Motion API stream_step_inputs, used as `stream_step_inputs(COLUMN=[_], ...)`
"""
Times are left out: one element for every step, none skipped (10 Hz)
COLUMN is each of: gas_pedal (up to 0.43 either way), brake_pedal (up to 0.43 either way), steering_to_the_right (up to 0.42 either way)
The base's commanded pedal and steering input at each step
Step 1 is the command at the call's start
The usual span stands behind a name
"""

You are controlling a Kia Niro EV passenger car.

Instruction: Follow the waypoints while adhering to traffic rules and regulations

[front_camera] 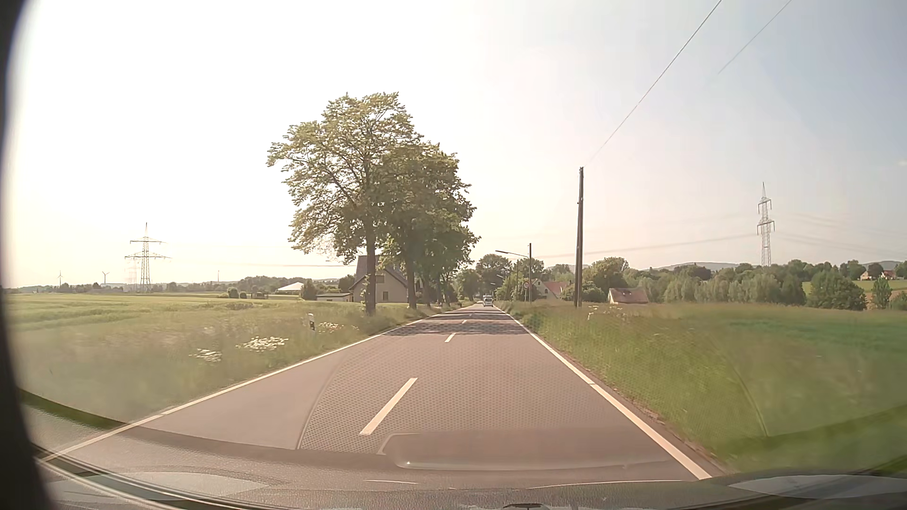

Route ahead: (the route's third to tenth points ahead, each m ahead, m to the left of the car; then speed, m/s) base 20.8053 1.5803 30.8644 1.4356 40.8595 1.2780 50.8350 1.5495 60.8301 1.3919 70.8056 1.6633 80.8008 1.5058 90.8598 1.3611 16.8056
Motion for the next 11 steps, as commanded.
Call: stream_step_inputs(gas_pedal=[0.118, 0.118, 0.118, 0.118, 0.118, 0.118, 0.118, 0.118, 0.118, 0.118, 0.118], brake_pedal=[0.0, 0.0, 0.0, 0.0, 0.0, 0.0, 0.0, 0.0, 0.0, 0.0, 0.0], steering_to_the_right=[0.003, 0.003, 0.002, 0.001, 0.001, 0.0, 0.0, 0.0, 0.0, 0.0, 0.0])
